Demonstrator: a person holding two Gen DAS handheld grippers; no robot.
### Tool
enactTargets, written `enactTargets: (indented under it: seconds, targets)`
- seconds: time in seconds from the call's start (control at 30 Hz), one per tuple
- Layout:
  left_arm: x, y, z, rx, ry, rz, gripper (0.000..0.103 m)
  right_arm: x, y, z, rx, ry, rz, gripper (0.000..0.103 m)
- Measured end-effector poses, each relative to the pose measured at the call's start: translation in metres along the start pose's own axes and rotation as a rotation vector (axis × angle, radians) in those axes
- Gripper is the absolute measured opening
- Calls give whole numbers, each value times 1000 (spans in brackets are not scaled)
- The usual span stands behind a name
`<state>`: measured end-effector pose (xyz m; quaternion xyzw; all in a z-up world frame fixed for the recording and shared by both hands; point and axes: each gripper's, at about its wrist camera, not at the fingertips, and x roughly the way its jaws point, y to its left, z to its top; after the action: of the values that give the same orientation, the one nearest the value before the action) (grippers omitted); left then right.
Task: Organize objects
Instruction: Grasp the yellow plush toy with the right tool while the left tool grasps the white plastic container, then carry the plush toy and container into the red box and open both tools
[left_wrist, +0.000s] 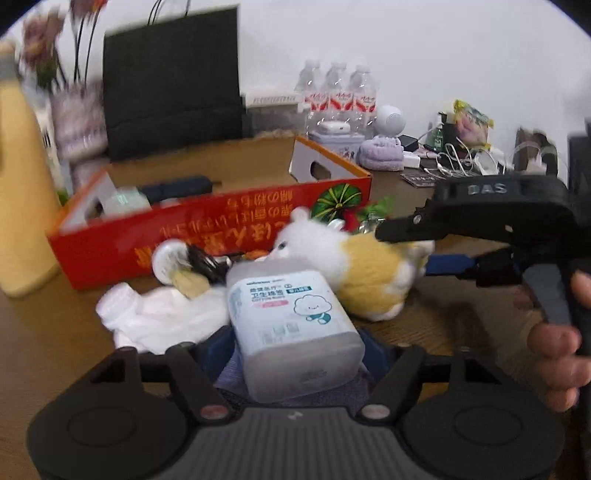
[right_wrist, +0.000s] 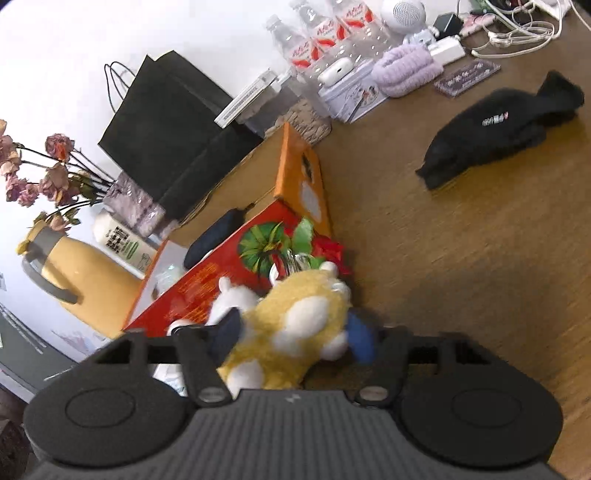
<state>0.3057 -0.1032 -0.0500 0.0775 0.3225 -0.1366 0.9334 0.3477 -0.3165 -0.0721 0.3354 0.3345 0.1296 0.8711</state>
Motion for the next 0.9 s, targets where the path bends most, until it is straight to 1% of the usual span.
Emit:
enactTargets:
  seconds: [0.03, 0.07, 0.13, 0.17, 0.27, 0.33, 0.37, 0.43, 0.47, 0.5, 0.53, 0.6, 0.63, 0.67, 0.7, 0.73, 0.77, 0.8, 0.87, 0.9]
  targets:
    - [-14, -3, -1, 30, -47, 27, 70, -8, 4, -2, -26, -8, 6, 38]
    - [-28, -3, -3, 43, -85, 27, 69, -15, 10, -4, -65, -14, 19, 36]
    - [-59, 4, -7, 38, -133, -11, 68, -36, 23, -14, -148, -34, 37, 36]
    - [-75, 9, -10, 18, -146, -22, 68, -43, 28, -19, -176, -27, 45, 36]
    - [-122, 22, -34, -9, -172, -21, 67, -70, 38, -41, -262, 2, 52, 36]
    - [-149, 28, -57, -19, -177, -3, 67, -96, 42, -60, -317, 24, 70, 36]
    - [-159, 28, -67, -26, -178, 4, 67, -108, 44, -69, -342, 43, 95, 36]
    - [-174, 31, -85, -57, -170, 12, 67, -130, 50, -82, -402, 97, 179, 37]
    - [-176, 33, -91, -73, -162, 10, 67, -137, 54, -88, -423, 127, 221, 37]
    - [-176, 35, -97, -91, -146, 11, 67, -139, 57, -94, -440, 154, 243, 37]
    - [-173, 39, -103, -112, -123, 20, 68, -137, 59, -97, -449, 169, 234, 37]
    - [-164, 43, -113, -129, -67, 51, 65, -128, 64, -103, -470, 185, 158, 35]
    - [-162, 44, -117, -124, -66, 66, 65, -121, 65, -103, -455, 171, 97, 37]
    - [-160, 43, -119, -118, -67, 74, 65, -113, 64, -102, -436, 150, 22, 41]
    - [-159, 43, -119, -113, -68, 74, 68, -108, 65, -102, -427, 128, -39, 48]
    - [-159, 41, -120, -101, -70, 64, 77, -104, 67, -104, -424, 100, -101, 51]
    - [-160, 41, -119, -90, -69, 57, 82, -104, 73, -107, -434, 75, -152, 51]
    - [-163, 39, -119, -72, -71, 52, 85, -108, 78, -111, -448, 45, -168, 51]
    - [-169, 41, -122, -59, -92, 31, 85, -120, 91, -121, -474, 17, -111, 68]
    - [-172, 46, -124, -68, -95, 22, 85, -124, 98, -127, -494, 27, -92, 83]
